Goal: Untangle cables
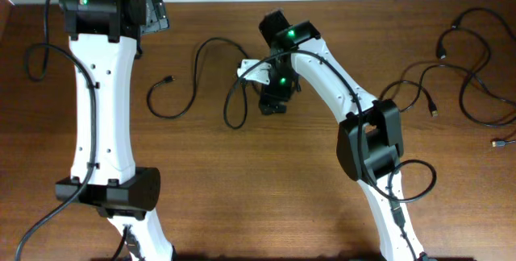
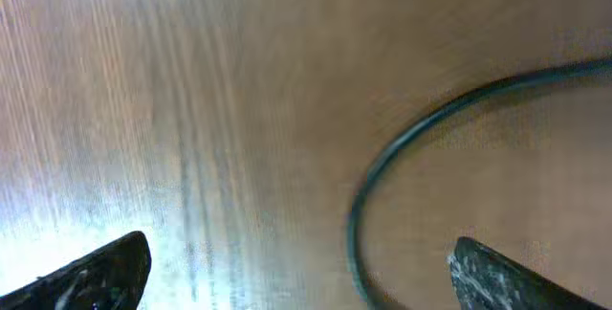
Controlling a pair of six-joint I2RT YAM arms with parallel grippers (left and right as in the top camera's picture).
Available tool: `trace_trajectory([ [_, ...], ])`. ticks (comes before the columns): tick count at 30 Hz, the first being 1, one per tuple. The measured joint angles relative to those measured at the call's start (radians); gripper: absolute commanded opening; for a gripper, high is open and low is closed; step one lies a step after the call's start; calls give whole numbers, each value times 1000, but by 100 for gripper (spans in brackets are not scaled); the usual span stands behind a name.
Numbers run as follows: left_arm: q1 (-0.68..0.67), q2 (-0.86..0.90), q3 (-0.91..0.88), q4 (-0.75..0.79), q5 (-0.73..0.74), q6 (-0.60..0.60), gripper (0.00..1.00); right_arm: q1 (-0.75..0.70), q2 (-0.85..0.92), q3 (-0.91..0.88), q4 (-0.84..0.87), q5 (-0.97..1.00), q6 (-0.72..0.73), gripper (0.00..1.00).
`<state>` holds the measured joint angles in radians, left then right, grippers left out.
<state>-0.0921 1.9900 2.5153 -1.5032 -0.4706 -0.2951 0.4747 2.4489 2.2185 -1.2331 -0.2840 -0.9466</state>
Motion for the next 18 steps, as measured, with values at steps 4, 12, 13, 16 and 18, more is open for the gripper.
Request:
trace_trajectory([
  [4, 0, 0, 0, 0, 0, 15, 99, -1, 0, -93, 73, 0, 2, 100],
  [12, 0, 0, 0, -1, 0, 16, 99, -5, -47, -280, 316, -2, 3, 4],
  [13, 0, 0, 0, 0, 0, 16, 99, -6, -48, -285, 315, -8, 11, 4],
  [16, 0, 0, 0, -1, 0, 16, 99, -8, -49, -287, 319, -16, 22, 4],
  [18, 0, 0, 0, -1, 0, 16, 99, -17, -49, -291, 359, -26, 82, 4],
])
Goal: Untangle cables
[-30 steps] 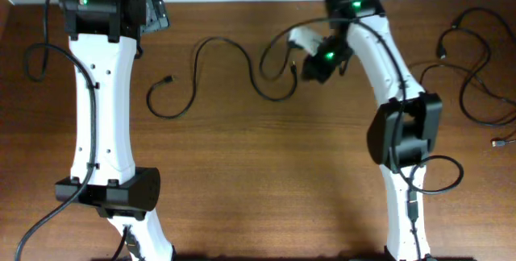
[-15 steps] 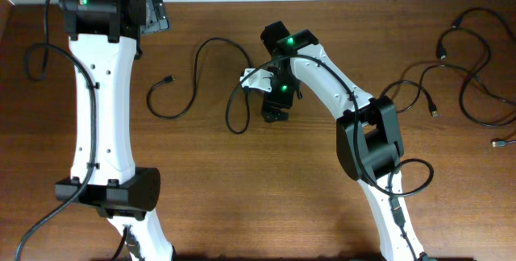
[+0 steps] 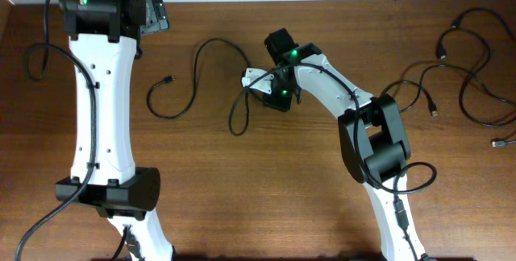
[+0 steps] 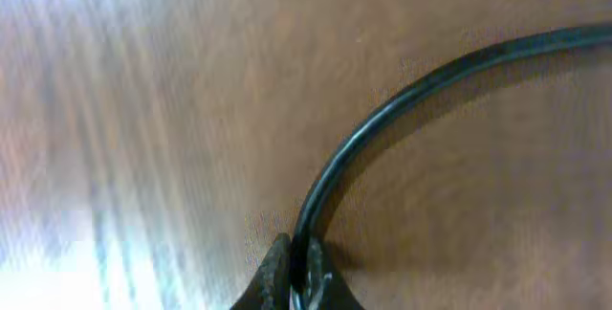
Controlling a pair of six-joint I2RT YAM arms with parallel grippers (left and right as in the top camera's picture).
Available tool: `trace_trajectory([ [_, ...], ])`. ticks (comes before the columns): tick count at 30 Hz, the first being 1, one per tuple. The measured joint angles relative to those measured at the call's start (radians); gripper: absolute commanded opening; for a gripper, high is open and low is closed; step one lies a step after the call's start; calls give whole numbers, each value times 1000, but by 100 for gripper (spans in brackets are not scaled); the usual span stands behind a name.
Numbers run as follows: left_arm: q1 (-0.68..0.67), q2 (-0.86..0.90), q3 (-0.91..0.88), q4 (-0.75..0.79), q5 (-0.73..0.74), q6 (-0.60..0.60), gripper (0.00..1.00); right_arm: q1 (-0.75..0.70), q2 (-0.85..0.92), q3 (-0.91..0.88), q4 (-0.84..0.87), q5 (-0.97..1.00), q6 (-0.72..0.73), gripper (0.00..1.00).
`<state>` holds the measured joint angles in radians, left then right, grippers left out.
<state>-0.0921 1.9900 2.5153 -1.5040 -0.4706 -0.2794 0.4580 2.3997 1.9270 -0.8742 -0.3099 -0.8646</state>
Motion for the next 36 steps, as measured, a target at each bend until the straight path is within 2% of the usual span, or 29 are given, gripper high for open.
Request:
trace_trajectory([
  [3, 0, 0, 0, 0, 0, 0, 99, -74, 16, 28, 59, 8, 157, 4],
  [9, 0, 0, 0, -3, 0, 3, 99, -444, 34, 106, 383, 179, 663, 4],
  [11, 0, 0, 0, -2, 0, 3, 99, -537, 34, 106, 375, 182, 721, 4],
  [16, 0, 0, 0, -2, 0, 3, 99, -609, 34, 106, 358, 237, 865, 4],
  [20, 0, 0, 0, -2, 0, 3, 99, -803, 34, 106, 297, 230, 950, 4],
  [23, 0, 0, 0, -2, 0, 3, 99, -782, 34, 106, 296, 179, 964, 4],
  [29, 0, 0, 0, -2, 1, 3, 99, -458, 34, 106, 295, 171, 959, 4],
  [31, 0, 0, 0, -2, 1, 3, 99, -420, 34, 106, 295, 179, 958, 4],
  [32, 0, 0, 0, -2, 2, 3, 99, -410, 34, 106, 295, 179, 958, 12],
  [33, 0, 0, 0, -2, 5, 3, 99, -399, 34, 106, 295, 182, 958, 99],
  [36, 0, 0, 0, -2, 12, 3, 99, -397, 34, 106, 269, 182, 955, 99],
])
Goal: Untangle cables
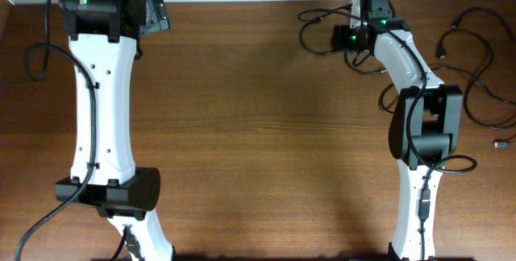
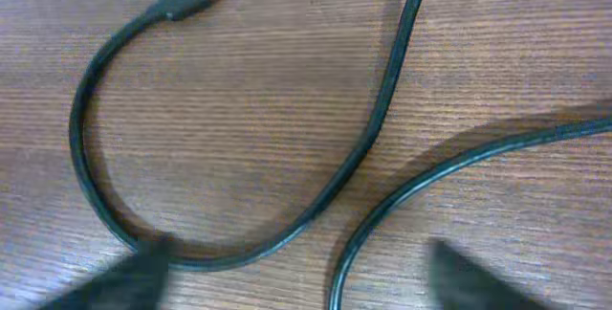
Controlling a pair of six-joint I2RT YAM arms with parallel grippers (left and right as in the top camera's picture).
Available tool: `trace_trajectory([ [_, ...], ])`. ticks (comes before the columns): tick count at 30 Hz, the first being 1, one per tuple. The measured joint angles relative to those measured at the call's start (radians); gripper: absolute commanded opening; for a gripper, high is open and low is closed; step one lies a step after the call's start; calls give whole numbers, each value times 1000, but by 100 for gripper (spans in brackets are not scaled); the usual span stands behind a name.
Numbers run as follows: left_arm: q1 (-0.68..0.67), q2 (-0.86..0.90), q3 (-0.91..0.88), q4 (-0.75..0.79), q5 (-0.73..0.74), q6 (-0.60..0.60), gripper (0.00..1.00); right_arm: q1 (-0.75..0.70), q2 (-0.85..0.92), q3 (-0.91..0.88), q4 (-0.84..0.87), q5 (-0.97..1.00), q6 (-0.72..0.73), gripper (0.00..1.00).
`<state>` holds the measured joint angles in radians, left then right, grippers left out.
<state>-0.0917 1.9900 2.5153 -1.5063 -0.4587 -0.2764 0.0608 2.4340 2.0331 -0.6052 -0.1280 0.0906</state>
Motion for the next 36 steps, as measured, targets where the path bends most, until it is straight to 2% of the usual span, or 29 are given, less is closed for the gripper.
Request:
trace_trajectory([
  [4, 0, 0, 0, 7, 0, 0, 99, 0, -16, 0, -45, 15, -98, 99],
  [6, 0, 0, 0, 7, 2, 0, 99, 0, -194, -6, -76, 50, -169, 99],
  [7, 0, 0, 0, 6, 4, 0, 99, 0, -385, 6, -106, 59, -222, 99],
  [9, 0, 0, 0, 3, 7, 0, 99, 0, -584, 8, -193, 69, -291, 99],
  [14, 0, 0, 0, 2, 7, 0, 99, 0, -825, 10, -356, 122, -366, 99],
  [19, 0, 0, 0, 0, 7, 0, 99, 0, -944, 11, -488, 132, -410, 99],
  [27, 0, 0, 0, 0, 7, 0, 99, 0, -949, 11, -596, 152, -414, 99],
  [35, 0, 0, 0, 0, 7, 0, 99, 0, -957, 5, -570, 146, -420, 99],
  [36, 0, 0, 0, 0, 7, 0, 99, 0, -1038, -106, -441, 143, -425, 99],
])
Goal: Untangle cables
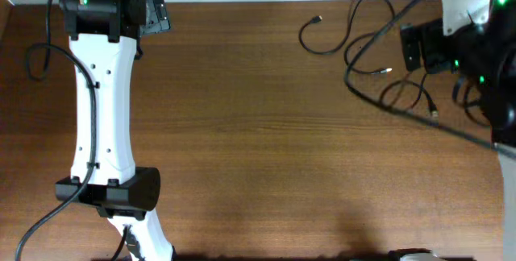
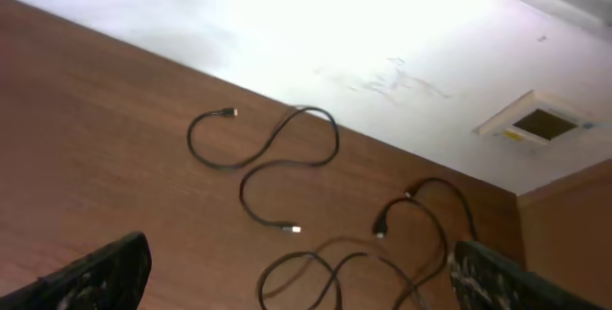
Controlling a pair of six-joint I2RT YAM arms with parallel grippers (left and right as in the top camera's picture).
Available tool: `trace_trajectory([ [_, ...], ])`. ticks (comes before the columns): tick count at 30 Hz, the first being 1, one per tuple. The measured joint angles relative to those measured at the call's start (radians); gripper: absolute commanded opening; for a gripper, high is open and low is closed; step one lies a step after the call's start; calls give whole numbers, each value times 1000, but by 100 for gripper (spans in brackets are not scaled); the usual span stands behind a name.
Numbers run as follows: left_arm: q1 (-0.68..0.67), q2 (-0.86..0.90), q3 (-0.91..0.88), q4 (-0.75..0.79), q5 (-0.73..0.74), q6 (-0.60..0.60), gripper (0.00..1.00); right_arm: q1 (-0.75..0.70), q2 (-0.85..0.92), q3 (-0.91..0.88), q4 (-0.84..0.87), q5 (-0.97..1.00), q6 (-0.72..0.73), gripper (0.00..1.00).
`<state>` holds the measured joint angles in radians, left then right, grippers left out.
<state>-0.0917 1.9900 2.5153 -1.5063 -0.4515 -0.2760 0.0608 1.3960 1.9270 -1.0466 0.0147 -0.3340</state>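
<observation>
A single black cable (image 1: 321,51) lies by itself near the table's far edge, right of centre, curled in loose bends with both plugs free. In the right wrist view this same cable (image 2: 222,165) lies apart from a bunch of other black cables (image 2: 413,198) that overlap in loops. More of that bunch (image 1: 411,92) shows at the right in the overhead view. My right gripper (image 2: 296,281) is raised high above the table, open and holding nothing. My left gripper (image 1: 155,11) hangs at the far left corner, its jaws not readable.
The white wall (image 2: 316,33) runs along the table's far edge (image 1: 242,3). My left arm (image 1: 101,116) stands along the left side. A thick dark line of my right arm's own wiring (image 1: 379,100) crosses the overhead view.
My right gripper was low over the cable at the table's far right, and now it is lifted well above it. The cable stays on the table, spread out alone.
My right gripper stood open over a cable at the table's middle. Then it was shut on that cable. Later it was open at the far right with the cable lying under it. Now it is high up and the cable rests there.
</observation>
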Motion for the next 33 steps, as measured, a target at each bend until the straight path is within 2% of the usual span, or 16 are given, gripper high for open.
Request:
trace_trajectory([
  [2, 0, 0, 0, -2, 1, 0, 99, 0, -196, -271, 289, -5, -2, 99],
  [3, 0, 0, 0, 3, 1, 0, 99, 0, -369, -528, 438, -8, -5, 99],
  [5, 0, 1, 0, 0, 1, 0, 99, 0, -561, -832, 703, -7, -7, 99],
  [7, 0, 2, 0, -2, 0, 0, 99, 0, -719, -1111, 861, -7, -6, 99],
  [10, 0, 2, 0, 0, 1, 0, 99, 0, -901, -1382, 1011, -7, -6, 99],
  [18, 0, 2, 0, 0, 3, 0, 99, -10, -1214, -1675, 1110, -19, -6, 99],
  [23, 0, 2, 0, 0, 3, 0, 99, -26, -1335, -1858, 1209, -43, -6, 99],
  [27, 0, 2, 0, 0, 3, 0, 99, -95, -1374, -1899, 1217, -107, -6, 99],
  [30, 0, 2, 0, 0, 3, 0, 99, -95, -1381, -1913, 1201, -119, -7, 99],
  [33, 0, 2, 0, 1, 3, 0, 99, -95, -1384, -1916, 1032, -120, -7, 99],
])
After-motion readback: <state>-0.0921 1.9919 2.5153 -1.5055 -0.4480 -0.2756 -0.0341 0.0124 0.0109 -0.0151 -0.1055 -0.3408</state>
